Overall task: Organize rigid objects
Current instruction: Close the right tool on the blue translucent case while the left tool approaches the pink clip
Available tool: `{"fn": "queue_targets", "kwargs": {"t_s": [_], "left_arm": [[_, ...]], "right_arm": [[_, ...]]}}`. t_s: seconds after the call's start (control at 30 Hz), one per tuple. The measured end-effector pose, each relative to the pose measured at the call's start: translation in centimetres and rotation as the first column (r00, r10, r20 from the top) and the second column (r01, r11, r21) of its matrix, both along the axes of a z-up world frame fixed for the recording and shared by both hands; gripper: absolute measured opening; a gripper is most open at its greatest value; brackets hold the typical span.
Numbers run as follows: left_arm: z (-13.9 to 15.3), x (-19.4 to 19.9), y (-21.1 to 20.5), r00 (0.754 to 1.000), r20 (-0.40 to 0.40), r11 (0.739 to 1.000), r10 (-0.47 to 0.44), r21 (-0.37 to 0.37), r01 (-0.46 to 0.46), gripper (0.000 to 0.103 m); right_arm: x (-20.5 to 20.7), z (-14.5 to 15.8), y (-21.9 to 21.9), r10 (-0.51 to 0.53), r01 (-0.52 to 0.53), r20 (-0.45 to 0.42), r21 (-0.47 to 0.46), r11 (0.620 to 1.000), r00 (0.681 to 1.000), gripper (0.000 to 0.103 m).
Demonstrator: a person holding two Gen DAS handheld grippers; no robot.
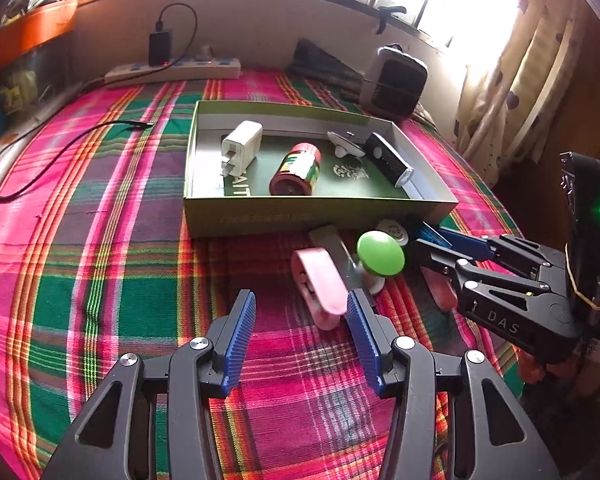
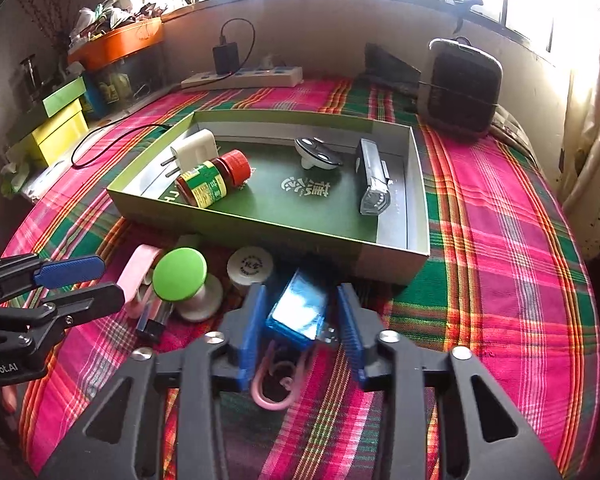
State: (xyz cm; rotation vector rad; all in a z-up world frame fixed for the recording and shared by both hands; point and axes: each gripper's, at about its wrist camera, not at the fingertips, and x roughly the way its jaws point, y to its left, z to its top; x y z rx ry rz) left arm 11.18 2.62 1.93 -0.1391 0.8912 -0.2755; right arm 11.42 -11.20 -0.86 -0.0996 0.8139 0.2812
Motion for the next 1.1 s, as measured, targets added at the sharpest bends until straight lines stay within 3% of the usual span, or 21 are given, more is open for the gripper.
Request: {"fn": "queue_targets", "kwargs": {"t_s": [0.17,0.63,1.1], "left_arm": [[-0.1,0.1,-0.3,1.000,-0.007,1.000,-0.005,0.005,0.005,0.047],[-0.9,1.1,-1.3,0.999,-0.045,1.000,0.003,0.028,-0.002,0.047],[-0.9,2.0,-0.8,0.998,-0.035,0.997,0.052,0.067,-0.050,0.047]], "right_arm": [[-0.1,-0.1,-0.4,-0.009,0.009,0.000,0.002,1.000,1.000,0.026],[-0.6,0.1,-1.9,-0.024,0.023,0.018,0.032,0.999,1.000,0.026],[-1.1,0.5,-2.9,-0.043,0.040,0.047,0.060,0.997,0.998,0.026]]}}
